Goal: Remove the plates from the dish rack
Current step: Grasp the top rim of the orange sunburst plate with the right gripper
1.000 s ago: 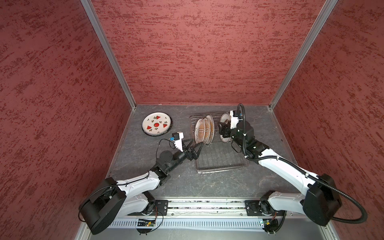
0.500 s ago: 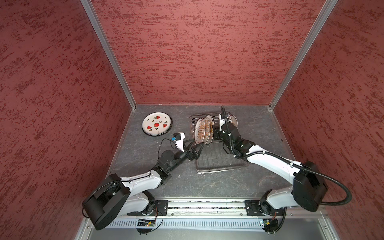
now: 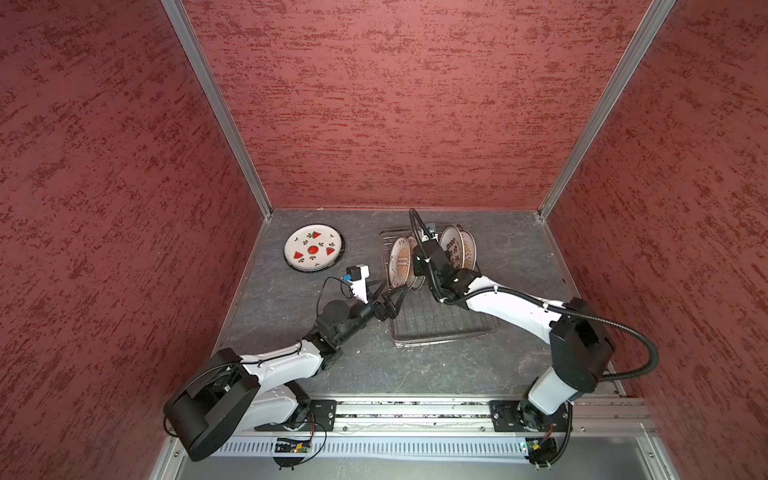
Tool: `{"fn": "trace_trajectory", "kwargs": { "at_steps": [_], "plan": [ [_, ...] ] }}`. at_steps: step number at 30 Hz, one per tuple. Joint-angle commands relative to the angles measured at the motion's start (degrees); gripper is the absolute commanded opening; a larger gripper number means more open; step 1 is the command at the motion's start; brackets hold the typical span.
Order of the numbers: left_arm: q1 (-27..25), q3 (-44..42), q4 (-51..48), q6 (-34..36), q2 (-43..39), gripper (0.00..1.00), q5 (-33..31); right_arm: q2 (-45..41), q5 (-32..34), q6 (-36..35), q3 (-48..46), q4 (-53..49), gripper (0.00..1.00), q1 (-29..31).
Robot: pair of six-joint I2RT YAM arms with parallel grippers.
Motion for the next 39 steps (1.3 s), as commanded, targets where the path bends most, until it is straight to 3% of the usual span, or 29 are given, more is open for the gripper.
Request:
{"fn": "trace_trajectory", "kwargs": {
  "at_steps": [1, 9, 28, 39],
  "plan": [
    [-0.20, -0.21, -1.02, 0.29, -1.87, 0.99, -1.29, 2.89, 7.32, 0.95, 3.52, -5.89, 0.26, 0.59],
    [-0.07, -3.73, -2.07, -0.62, -6.66, 0.99, -9.09, 4.55, 8.31, 0.69, 5.39, -5.93, 0.20, 0.69],
    [-0.07, -3.95, -4.20, 0.64, -8.64, 0.99, -8.59, 5.86, 15.38, -5.36, 12.06, -5.51, 0.06, 2.57],
    [-0.07, -4.57, -5.16, 0.58, -10.44, 0.99, -9.62, 1.75, 19.85, -9.39, 11.33, -3.65, 0.06, 3.45]
  ]
}}
